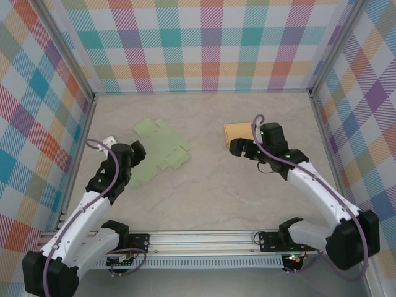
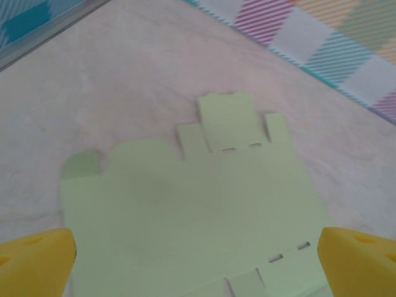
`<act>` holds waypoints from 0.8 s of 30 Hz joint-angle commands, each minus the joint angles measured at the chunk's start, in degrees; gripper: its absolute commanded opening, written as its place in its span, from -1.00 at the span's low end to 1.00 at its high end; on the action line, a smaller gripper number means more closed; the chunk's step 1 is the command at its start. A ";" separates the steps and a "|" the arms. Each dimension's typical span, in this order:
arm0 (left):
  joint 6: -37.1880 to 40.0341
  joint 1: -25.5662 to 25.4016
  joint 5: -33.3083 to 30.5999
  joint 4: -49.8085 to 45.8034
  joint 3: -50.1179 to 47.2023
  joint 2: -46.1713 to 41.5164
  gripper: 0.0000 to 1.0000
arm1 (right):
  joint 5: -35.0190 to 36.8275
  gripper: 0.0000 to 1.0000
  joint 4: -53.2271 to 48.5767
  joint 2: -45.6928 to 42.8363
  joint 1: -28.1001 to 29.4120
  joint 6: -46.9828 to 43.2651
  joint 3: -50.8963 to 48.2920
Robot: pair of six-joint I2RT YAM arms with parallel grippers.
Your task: Fold the paper box
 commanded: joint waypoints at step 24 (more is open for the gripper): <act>-3.20 6.62 6.58 6.04 -6.25 9.60 1.00 | -8.12 0.06 24.64 45.58 18.81 29.12 17.38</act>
